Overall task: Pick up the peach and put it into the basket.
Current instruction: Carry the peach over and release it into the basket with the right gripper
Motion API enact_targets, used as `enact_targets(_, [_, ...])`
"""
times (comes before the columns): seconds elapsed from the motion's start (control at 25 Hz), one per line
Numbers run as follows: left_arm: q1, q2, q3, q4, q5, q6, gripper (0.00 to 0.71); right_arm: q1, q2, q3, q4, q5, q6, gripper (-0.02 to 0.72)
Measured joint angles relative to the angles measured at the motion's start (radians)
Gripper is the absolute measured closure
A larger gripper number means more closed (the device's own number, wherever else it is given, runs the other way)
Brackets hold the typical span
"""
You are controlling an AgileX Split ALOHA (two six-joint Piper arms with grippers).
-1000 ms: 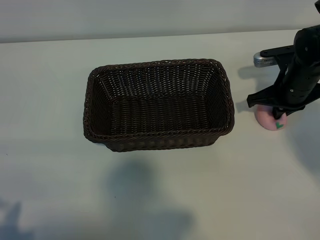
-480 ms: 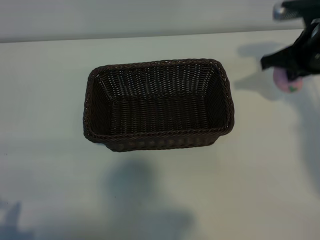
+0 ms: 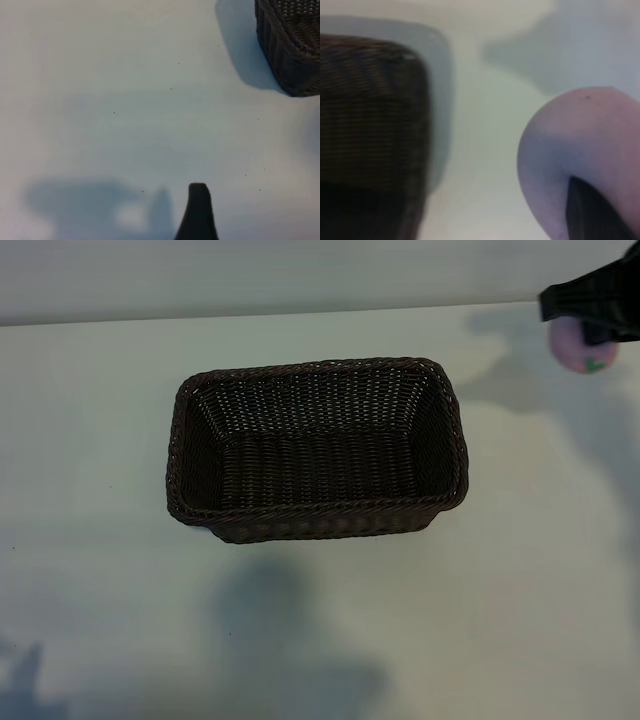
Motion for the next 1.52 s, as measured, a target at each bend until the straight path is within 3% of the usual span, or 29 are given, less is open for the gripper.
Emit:
enact_targets(0.24, [0.000,0.000,0.000,0.000,0.000,0.001,0.118,0.173,-0.002,0.000,0.030,-0.009,-0.019,0.663])
enact_targets(0.52, [0.000,0.000,0.000,0.000,0.000,0.001,0.118,0.311,0.069,0.000,0.033,-0.099,-0.019,0.663])
enact_targets(0.84, [0.000,0.000,0.000,0.000,0.000,0.001,0.118,0.324,0.232,-0.002,0.036,-0.189,-0.022,0.663])
enact_targets(1.52, [0.000,0.000,0.000,0.000,-0.001,0.004,0.119,0.331,0.421,-0.116,0.078,-0.205,-0.054,0.658])
